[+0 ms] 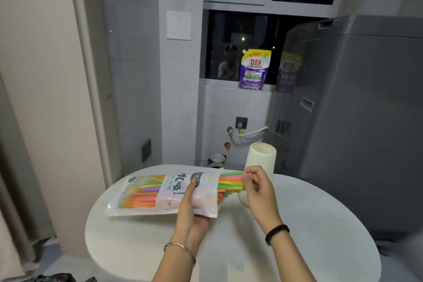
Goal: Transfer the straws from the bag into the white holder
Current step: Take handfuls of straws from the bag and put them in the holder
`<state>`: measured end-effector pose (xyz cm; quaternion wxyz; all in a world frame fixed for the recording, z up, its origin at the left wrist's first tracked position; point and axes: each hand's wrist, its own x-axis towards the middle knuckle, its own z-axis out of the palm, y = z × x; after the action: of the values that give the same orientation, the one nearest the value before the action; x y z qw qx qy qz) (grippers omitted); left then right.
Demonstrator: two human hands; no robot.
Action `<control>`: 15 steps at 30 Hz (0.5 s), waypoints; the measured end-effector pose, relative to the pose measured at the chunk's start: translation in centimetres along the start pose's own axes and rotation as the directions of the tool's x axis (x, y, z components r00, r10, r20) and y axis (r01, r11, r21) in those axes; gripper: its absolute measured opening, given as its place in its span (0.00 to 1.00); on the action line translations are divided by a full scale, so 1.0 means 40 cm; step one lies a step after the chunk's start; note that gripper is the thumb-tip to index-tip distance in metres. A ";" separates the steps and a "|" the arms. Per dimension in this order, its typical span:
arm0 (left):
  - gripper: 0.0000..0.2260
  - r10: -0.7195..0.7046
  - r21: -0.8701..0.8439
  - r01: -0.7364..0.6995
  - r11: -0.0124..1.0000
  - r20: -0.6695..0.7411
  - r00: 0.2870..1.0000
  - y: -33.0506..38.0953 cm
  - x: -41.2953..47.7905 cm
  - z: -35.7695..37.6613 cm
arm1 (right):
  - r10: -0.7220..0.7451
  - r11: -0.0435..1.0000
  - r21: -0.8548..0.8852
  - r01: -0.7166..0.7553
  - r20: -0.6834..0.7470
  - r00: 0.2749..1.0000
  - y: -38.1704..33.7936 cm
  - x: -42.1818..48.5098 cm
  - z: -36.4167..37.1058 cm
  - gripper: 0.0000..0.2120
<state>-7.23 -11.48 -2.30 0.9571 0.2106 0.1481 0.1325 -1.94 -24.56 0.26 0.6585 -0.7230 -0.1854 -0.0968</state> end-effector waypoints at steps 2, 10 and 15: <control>0.05 0.003 -0.031 -0.003 1.000 0.003 1.000 0.004 0.006 -0.005 | 0.020 0.995 0.095 -0.010 -0.104 0.994 -0.001 0.009 -0.018 0.04; 0.11 -0.034 0.011 0.033 0.999 0.035 0.999 -0.013 0.013 -0.002 | 0.125 0.977 0.179 -0.119 -0.024 0.992 -0.003 0.009 -0.022 0.05; 0.05 0.008 -0.055 -0.008 0.998 -0.011 1.000 -0.004 0.016 -0.001 | 0.181 0.943 0.324 -0.082 -0.290 0.940 -0.014 0.023 -0.057 0.06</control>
<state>-6.62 -11.40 -2.53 0.9613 0.1840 0.1486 0.1414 -1.08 -26.63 1.37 0.7889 -0.5977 -0.0410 -0.1365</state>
